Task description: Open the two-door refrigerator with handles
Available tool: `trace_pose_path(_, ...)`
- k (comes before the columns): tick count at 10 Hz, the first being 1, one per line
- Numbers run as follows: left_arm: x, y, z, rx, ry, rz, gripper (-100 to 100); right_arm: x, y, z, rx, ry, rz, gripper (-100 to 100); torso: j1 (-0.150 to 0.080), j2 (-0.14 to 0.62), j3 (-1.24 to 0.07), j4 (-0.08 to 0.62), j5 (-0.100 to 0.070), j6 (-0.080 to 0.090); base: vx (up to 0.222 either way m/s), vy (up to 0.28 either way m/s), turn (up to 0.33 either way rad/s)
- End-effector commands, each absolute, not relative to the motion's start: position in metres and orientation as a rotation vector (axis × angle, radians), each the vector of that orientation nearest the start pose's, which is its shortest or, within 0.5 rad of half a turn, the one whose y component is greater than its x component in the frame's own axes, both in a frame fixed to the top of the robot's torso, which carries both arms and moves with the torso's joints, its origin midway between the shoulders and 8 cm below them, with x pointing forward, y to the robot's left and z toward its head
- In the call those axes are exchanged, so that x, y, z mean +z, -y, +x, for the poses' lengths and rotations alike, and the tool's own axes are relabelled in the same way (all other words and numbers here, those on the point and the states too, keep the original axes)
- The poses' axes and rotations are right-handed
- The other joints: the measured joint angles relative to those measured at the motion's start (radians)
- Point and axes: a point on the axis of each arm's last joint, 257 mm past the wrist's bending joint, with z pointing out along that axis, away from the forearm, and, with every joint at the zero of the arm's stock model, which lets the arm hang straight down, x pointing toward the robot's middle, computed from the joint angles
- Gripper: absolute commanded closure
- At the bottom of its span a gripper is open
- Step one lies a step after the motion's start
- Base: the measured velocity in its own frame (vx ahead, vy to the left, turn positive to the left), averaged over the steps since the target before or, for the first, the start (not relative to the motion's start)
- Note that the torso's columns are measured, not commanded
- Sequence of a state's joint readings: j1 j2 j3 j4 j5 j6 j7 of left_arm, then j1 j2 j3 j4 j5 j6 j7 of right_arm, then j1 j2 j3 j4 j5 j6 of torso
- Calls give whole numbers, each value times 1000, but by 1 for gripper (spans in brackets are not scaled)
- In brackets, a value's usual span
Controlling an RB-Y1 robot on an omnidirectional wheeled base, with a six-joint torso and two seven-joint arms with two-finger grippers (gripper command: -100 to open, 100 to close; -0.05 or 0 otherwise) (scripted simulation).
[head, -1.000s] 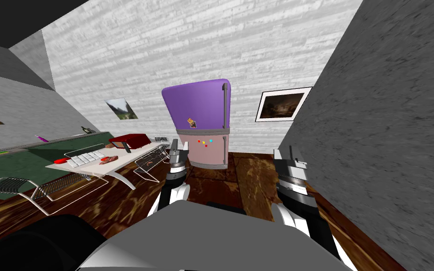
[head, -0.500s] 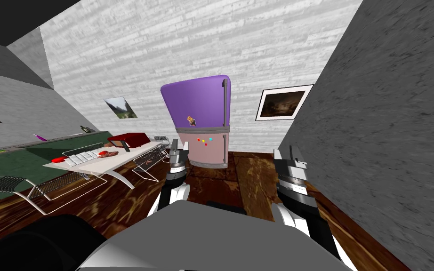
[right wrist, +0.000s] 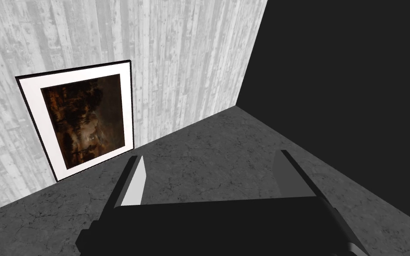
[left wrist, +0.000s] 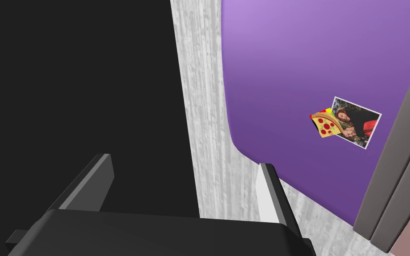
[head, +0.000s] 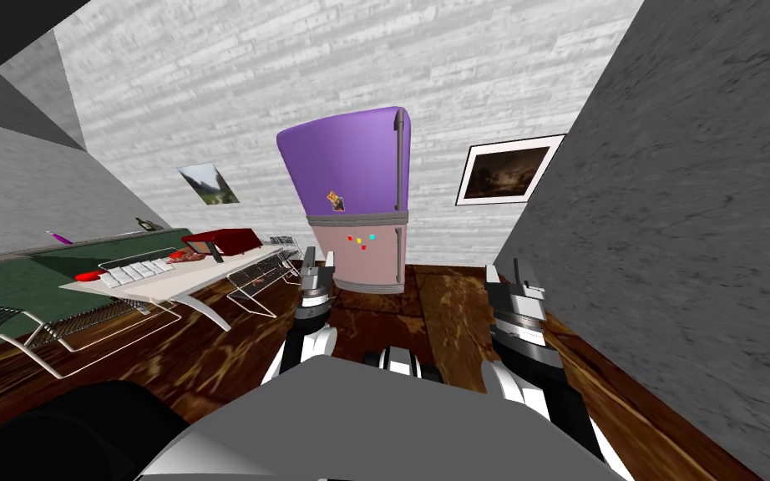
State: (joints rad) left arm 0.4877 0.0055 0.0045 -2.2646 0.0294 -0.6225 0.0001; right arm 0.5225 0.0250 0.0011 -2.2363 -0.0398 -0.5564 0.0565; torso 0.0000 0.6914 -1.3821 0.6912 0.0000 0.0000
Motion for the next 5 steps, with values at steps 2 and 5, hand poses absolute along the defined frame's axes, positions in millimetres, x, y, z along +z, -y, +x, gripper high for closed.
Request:
trace_pose_path(2,41,-278,332,-1339,-606,-544,-100,8,290,340,1262,-584,687,0,-1,41,-89,42,0,0,47,-28,-4)
trace_pose_path(5,39,-284,342,-1320,-703,-534,-100,8,290,340,1262,-584,687,0,0,46,-94,46,0,0,81,-40,-5)
